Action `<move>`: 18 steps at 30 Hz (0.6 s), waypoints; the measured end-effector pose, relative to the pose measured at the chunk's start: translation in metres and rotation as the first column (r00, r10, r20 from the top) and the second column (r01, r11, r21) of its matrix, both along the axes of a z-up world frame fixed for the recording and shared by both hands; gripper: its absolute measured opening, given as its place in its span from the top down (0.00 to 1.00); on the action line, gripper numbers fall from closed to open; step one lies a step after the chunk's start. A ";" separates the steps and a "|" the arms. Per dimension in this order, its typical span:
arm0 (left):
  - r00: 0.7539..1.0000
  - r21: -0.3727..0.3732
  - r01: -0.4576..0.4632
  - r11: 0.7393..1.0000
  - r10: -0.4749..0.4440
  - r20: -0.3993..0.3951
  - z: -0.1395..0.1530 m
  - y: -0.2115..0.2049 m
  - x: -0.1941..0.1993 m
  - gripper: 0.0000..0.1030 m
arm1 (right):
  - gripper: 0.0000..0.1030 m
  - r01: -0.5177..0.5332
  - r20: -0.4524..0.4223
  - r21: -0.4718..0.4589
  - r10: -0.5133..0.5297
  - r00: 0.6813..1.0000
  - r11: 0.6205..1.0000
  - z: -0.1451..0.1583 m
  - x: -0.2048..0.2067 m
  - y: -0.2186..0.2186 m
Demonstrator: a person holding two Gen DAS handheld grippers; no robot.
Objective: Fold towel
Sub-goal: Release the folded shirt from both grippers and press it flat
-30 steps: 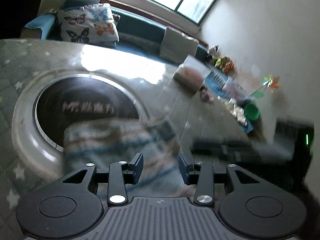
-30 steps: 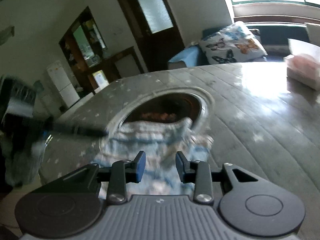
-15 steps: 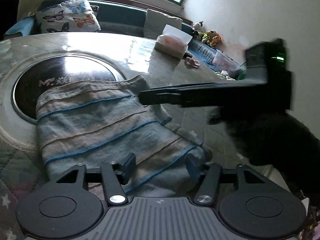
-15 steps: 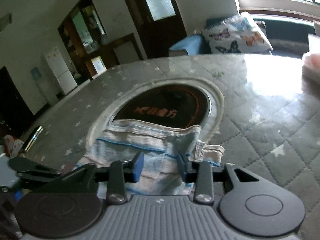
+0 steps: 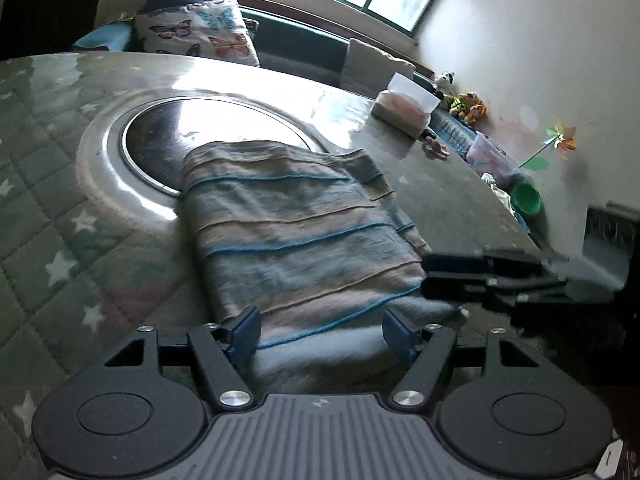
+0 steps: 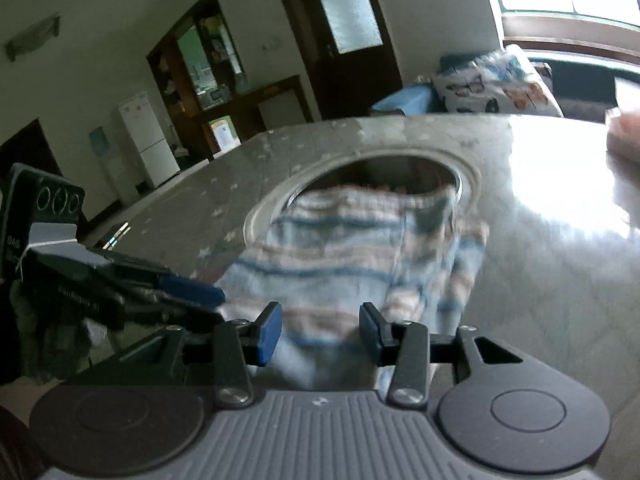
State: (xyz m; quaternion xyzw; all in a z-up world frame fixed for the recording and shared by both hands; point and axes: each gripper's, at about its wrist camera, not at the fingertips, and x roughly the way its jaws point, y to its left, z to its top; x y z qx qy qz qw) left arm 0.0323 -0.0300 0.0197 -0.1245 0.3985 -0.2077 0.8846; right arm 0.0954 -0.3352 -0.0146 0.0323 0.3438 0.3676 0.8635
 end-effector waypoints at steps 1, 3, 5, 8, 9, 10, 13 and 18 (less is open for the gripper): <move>1.000 -0.004 -0.002 1.000 0.002 0.004 -0.001 0.002 -0.002 0.32 | 0.58 0.017 0.003 -0.006 -0.017 1.000 1.000 -0.004 -0.004 -0.002; 1.000 -0.011 -0.013 1.000 0.013 0.011 -0.002 0.006 -0.004 0.32 | 0.58 0.053 0.005 0.016 -0.053 0.999 0.998 -0.009 -0.010 -0.008; 1.000 -0.019 -0.017 1.000 0.018 0.018 -0.003 0.011 -0.006 0.32 | 0.58 0.081 0.003 0.041 -0.082 0.997 0.996 -0.011 -0.015 -0.011; 0.999 -0.025 -0.028 0.999 0.029 0.029 -0.005 0.015 -0.010 0.32 | 0.58 0.107 0.044 0.044 -0.109 0.993 0.993 -0.016 -0.025 -0.009; 0.999 -0.023 -0.036 0.999 0.037 0.030 -0.005 0.017 -0.011 0.31 | 0.58 0.118 0.050 0.046 -0.120 0.991 0.992 -0.017 -0.027 -0.008; 0.999 -0.016 -0.045 0.999 0.045 0.029 -0.006 0.018 -0.012 0.28 | 0.58 0.125 0.056 0.048 -0.128 0.990 0.991 -0.017 -0.029 -0.008; 0.997 -0.004 -0.075 0.997 0.075 0.022 -0.009 0.024 -0.016 0.27 | 0.58 0.136 0.063 0.056 -0.139 0.988 0.989 -0.020 -0.036 -0.005; 0.991 -0.008 -0.122 0.992 0.123 0.054 -0.004 0.029 -0.022 0.16 | 0.56 0.151 0.087 0.055 -0.155 0.984 0.987 -0.021 -0.043 -0.005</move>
